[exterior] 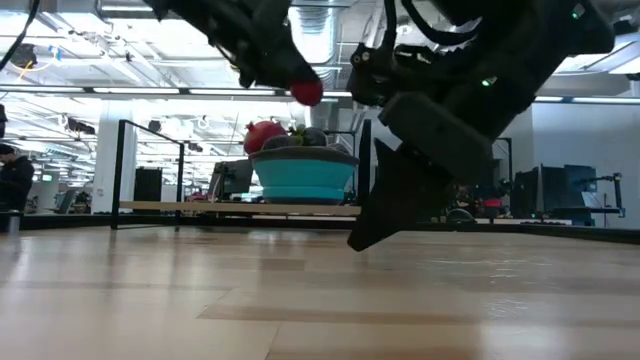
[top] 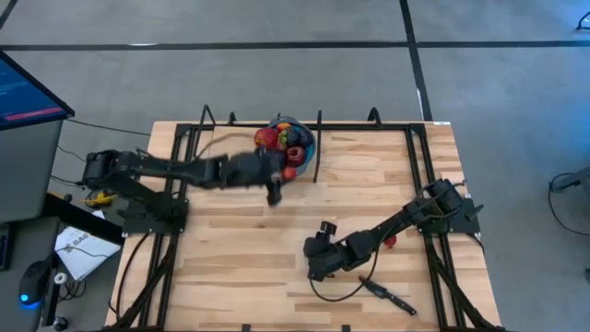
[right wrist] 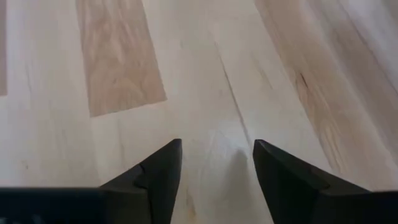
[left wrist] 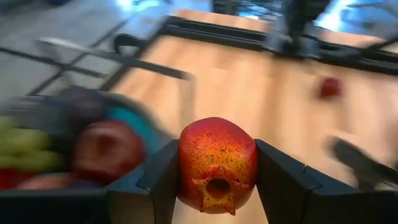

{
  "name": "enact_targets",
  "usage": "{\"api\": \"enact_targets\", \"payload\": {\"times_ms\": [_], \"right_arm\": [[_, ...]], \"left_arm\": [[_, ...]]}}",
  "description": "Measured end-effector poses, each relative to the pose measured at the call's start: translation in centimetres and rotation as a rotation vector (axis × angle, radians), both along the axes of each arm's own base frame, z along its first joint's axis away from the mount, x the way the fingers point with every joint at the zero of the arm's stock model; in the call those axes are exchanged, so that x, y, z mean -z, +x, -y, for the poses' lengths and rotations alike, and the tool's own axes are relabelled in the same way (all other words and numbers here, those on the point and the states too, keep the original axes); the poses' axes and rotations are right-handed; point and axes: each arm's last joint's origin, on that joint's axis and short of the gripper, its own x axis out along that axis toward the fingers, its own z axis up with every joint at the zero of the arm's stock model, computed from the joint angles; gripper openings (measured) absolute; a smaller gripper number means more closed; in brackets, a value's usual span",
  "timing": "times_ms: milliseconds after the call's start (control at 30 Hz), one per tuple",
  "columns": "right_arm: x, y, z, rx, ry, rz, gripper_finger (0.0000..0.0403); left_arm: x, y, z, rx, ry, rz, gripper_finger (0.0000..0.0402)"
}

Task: Pick & Place Fruit
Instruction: Put the left red pomegranate into the blue strainer bowl on the shelf, then put the red pomegranate into the blue strainer bowl on the shelf

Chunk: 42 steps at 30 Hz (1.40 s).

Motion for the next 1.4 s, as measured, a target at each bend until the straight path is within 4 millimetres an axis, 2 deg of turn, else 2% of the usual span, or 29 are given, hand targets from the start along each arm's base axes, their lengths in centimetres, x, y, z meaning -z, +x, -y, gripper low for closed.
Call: {"api": "enact_targets", "payload": {"times_ms": [133, 300, 567, 733, 1167, 1400], "right_arm": [[0.0, 0.1, 0.2, 0.0, -0.022, 0.009, 0.0178], [-0.2, 0.9, 1.6, 0.028, -0.054, 0.03, 0.0165], [-0.7, 2.7, 4.1, 0.067, -0.052, 0.11, 0.0153], [-0.8, 3.1, 5.4, 0.1, -0.051, 0.117, 0.0148], [-0.8, 3.0, 5.1, 0.091, -0.047, 0.115, 0.0149], [-0.8, 3.0, 5.1, 0.09, -0.044, 0.115, 0.0142]], "left_arm": [[-0.1, -0.5, -3.6, -0.05, -0.006, -0.004, 0.0172], [0.5, -0.4, -5.4, -0.06, 0.021, -0.029, 0.0172], [2.4, 0.5, -5.9, -0.036, 0.076, -0.118, 0.0184], [2.5, 0.7, -6.0, -0.048, 0.108, -0.124, 0.0201], [3.0, 0.6, -6.0, -0.044, 0.1, -0.138, 0.0214], [3.0, 0.6, -5.9, -0.034, 0.095, -0.137, 0.0242]]}}
